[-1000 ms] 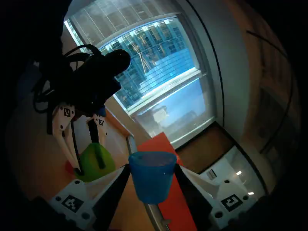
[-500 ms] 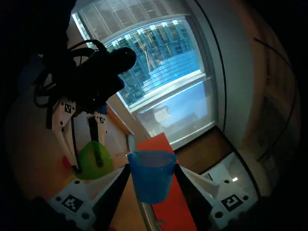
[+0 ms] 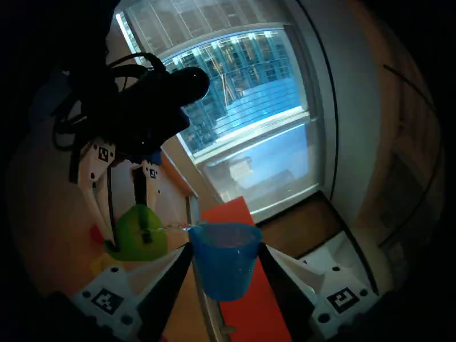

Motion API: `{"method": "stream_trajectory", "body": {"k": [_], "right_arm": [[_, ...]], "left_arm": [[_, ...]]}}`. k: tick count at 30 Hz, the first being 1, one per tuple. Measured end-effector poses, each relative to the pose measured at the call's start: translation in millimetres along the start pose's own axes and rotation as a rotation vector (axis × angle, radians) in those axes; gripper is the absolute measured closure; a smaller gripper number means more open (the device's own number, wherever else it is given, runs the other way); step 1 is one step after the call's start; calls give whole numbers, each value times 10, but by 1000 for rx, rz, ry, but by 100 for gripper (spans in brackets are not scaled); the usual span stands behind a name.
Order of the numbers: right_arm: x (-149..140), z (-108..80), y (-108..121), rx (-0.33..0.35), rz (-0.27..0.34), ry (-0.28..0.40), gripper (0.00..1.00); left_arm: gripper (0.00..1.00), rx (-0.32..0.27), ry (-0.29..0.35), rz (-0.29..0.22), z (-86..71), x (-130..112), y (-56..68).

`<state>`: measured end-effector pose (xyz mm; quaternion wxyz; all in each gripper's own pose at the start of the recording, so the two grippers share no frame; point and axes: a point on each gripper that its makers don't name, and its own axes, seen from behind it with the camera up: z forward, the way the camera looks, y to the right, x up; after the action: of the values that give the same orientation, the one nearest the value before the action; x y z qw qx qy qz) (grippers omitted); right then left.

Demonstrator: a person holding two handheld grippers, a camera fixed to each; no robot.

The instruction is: Pour water

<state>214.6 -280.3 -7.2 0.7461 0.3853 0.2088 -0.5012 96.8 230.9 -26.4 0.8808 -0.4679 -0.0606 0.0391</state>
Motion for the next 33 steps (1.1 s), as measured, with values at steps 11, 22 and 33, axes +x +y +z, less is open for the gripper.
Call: {"method": "stream_trajectory", "body": {"k": [11,22,33], "right_arm": [[13,7,12,-1,-41,-5,13],[46,33,31,-9,-75,-7,13],[92,58,37,-8,-115,-9,13]], "left_arm": [[19,0,2,1,1,13,6],[19,-1,0,3,9,9,13],[19,-1,2,3,-4,18,25]]}}
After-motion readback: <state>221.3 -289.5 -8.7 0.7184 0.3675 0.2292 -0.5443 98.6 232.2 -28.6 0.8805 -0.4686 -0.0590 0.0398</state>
